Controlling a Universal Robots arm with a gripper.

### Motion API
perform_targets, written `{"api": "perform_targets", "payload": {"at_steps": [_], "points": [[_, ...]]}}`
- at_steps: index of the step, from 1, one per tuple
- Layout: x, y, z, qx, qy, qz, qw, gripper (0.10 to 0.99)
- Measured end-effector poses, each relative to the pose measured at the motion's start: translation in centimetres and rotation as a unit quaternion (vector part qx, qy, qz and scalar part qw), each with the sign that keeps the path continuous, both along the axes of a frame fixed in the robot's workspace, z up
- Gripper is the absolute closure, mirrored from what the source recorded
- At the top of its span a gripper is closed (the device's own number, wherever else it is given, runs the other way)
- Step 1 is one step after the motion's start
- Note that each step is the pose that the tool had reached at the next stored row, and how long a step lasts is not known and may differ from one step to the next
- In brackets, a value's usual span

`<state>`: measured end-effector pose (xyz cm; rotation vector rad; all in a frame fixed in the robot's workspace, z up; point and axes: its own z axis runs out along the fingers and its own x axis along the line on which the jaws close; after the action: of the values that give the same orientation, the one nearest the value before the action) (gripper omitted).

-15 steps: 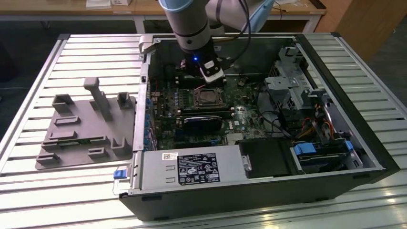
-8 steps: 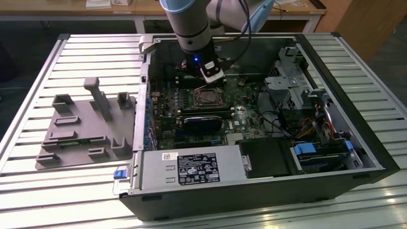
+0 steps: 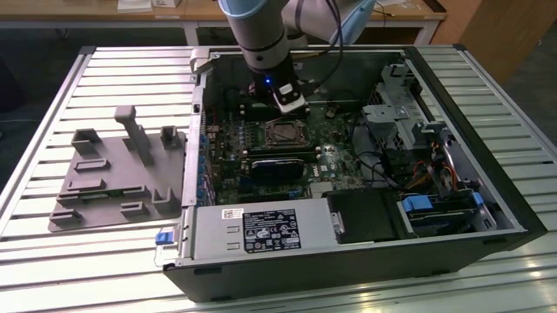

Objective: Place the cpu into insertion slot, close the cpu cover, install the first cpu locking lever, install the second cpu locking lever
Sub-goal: 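Install the first cpu locking lever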

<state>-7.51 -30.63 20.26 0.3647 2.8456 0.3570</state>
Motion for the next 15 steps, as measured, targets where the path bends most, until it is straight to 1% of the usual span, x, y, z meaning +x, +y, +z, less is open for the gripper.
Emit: {"api": "perform_targets", "payload": {"at_steps": [3, 11, 15], "points": [[0.00, 0.05, -0.08, -0.0002, 0.0000, -0.005, 1.0000, 0.980], [0.00, 0.05, -0.49, -0.0002, 0.0000, -0.036, 0.9994, 0.980], [0.00, 0.20, -0.60, -0.0002, 0.0000, -0.041, 0.9992, 0.980]]}}
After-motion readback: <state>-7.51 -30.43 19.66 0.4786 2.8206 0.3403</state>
